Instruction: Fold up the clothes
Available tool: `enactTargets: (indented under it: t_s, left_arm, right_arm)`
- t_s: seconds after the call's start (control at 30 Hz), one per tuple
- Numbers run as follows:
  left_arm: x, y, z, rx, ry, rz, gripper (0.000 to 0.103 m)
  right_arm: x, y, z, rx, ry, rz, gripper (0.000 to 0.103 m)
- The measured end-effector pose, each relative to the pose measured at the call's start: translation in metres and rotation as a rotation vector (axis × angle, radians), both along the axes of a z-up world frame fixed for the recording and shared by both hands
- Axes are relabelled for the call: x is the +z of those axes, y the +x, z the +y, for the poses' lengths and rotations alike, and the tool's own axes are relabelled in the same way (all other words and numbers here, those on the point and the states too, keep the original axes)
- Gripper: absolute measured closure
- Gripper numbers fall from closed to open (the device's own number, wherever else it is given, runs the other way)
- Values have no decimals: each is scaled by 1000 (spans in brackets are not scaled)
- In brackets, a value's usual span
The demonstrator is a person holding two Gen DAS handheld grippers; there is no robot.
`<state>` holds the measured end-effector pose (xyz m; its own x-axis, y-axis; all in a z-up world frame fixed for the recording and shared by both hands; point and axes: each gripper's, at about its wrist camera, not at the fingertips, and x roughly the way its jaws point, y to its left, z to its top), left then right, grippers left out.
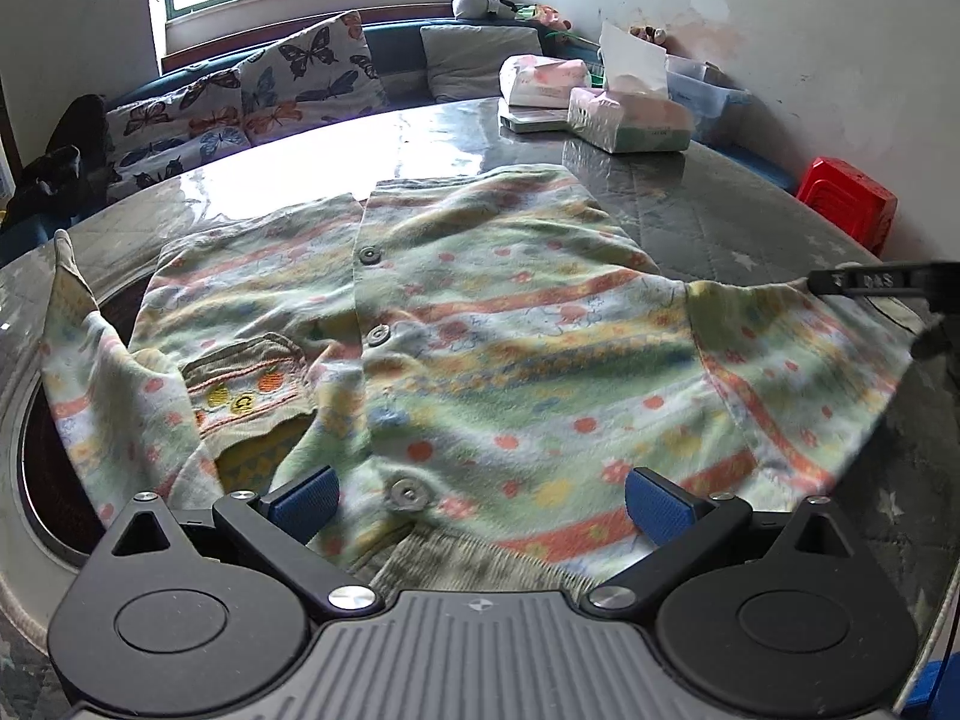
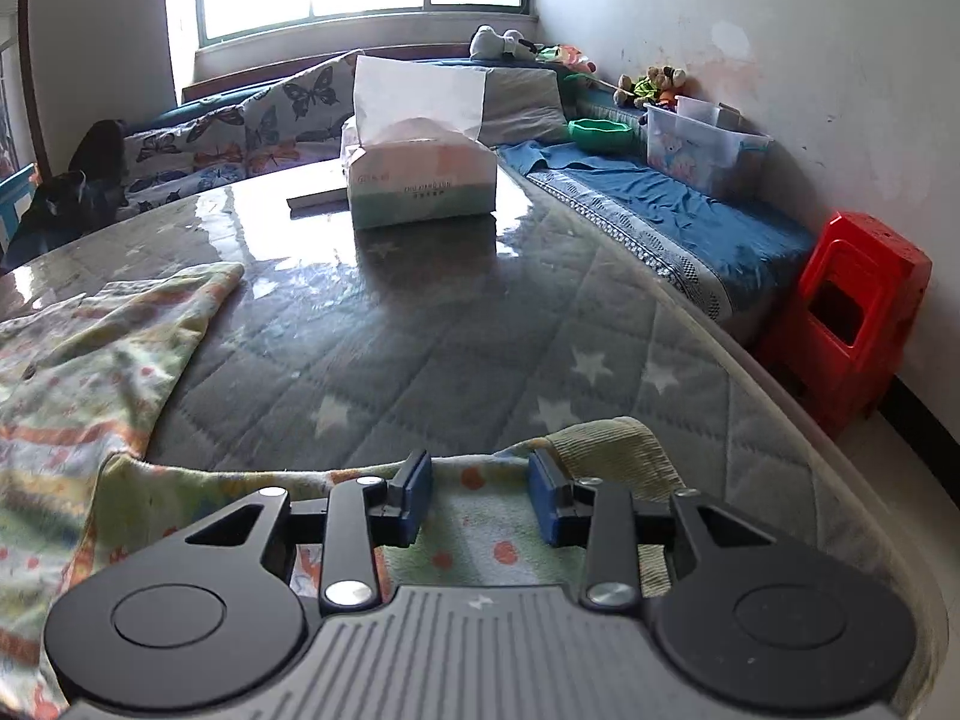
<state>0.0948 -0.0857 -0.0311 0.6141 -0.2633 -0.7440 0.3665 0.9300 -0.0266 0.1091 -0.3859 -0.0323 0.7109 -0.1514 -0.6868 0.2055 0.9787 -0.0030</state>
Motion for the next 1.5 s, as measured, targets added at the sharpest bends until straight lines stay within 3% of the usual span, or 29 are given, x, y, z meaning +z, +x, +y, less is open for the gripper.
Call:
enactTargets:
  t_s: [0.13,0.27,0.47,0.57,0.8,0.87,0.9,0.97,1.0,1.03,1.1,1.3,1.5]
  left_arm:
    - [17,3,19,39,-59,-25,0]
    - [34,28,54,173,-51,-88,0]
    - [45,76,114,385,41,-208,1]
    - [44,101,138,460,69,-226,3]
    - [33,146,165,519,101,-227,7]
    - [26,157,168,526,109,-205,13]
    - [23,161,170,530,110,-193,23]
    - [17,165,175,532,98,-170,43]
    - [15,165,178,529,78,-157,67]
    - [15,162,182,529,60,-155,83]
    - [16,156,189,529,25,-150,94]
    - [31,115,214,589,3,-207,99]
    - [48,57,253,694,-17,-268,100]
  right_arm:
    - [6,5,4,10,-2,0,67]
    - [15,-1,21,72,2,-25,66]
    - [27,-2,52,184,28,-40,65]
    - [30,-1,68,232,33,-43,63]
    - [32,1,96,318,35,-33,62]
    - [31,2,101,330,38,-29,62]
    - [31,2,102,333,39,-28,62]
    - [31,1,105,340,39,-29,62]
    - [31,0,105,345,40,-31,62]
    - [31,-1,106,349,40,-33,62]
    - [32,-2,108,357,42,-37,62]
    - [38,-10,120,416,50,-60,62]
    - [48,-23,149,578,69,-62,62]
